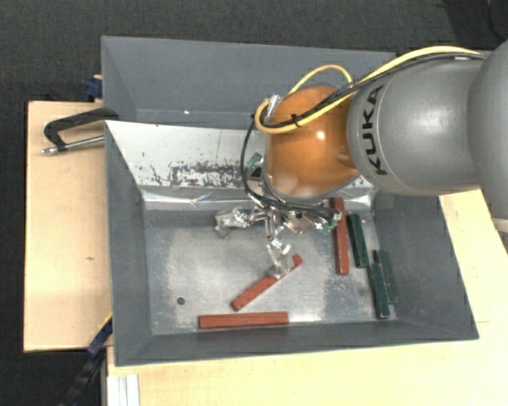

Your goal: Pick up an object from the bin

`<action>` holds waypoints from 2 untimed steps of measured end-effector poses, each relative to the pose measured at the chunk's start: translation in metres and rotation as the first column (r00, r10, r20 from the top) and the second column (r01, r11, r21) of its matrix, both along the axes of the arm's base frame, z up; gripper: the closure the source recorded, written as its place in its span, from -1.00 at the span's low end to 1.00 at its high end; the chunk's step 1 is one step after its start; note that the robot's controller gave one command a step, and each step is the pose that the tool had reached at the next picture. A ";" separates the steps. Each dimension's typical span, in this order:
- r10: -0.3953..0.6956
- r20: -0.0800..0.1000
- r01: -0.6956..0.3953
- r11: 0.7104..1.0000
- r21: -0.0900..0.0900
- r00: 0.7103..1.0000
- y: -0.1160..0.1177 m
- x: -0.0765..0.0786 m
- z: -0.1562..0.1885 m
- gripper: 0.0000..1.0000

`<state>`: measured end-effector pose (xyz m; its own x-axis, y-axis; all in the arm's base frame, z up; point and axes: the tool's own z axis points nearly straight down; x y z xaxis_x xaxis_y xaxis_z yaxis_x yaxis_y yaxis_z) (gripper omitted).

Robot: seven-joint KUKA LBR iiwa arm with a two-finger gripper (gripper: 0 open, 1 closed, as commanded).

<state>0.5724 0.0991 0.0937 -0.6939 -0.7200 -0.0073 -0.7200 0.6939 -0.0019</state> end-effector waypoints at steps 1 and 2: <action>0.099 0.000 -0.099 0.995 -0.002 0.995 -0.002 -0.013 -0.005 -1.00; 0.386 -0.005 -0.386 0.923 -0.007 0.923 0.020 -0.075 -0.020 1.00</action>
Offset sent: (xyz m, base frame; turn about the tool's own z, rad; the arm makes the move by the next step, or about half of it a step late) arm -0.0767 0.0202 -0.0237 -0.3982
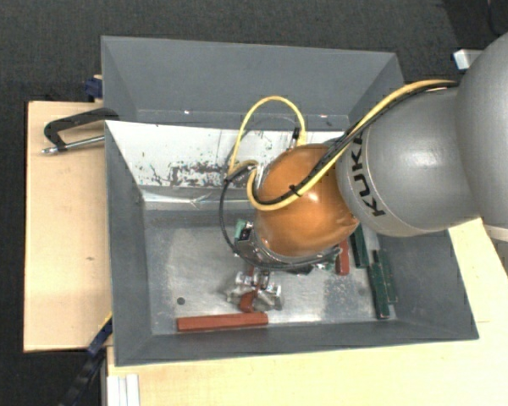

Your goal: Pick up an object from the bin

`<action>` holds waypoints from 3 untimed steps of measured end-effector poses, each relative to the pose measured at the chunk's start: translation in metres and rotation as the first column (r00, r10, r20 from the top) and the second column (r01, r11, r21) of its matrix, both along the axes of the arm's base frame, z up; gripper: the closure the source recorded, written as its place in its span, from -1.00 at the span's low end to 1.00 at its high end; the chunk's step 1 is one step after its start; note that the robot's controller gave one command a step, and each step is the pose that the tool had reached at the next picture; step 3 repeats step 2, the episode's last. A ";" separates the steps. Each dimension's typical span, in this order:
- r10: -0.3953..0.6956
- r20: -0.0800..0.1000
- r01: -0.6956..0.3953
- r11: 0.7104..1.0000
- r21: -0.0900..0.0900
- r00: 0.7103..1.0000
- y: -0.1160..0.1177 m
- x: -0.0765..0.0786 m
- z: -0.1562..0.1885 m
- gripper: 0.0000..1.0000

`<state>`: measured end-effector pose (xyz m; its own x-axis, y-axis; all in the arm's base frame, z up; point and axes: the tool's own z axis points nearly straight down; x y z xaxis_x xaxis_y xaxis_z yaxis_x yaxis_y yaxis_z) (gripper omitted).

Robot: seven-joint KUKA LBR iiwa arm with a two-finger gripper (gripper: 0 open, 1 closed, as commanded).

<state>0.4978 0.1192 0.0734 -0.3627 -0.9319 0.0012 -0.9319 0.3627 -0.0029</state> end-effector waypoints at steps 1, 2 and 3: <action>0.000 0.000 0.000 1.000 0.000 1.000 0.000 0.000 0.000 1.00; 0.038 0.005 -0.038 0.999 0.006 0.999 -0.011 0.016 0.164 1.00; 0.038 0.005 -0.038 0.999 0.006 0.999 -0.011 0.016 0.164 1.00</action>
Offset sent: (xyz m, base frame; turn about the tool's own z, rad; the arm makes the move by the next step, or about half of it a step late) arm 0.0140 -0.0123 0.1620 -0.0414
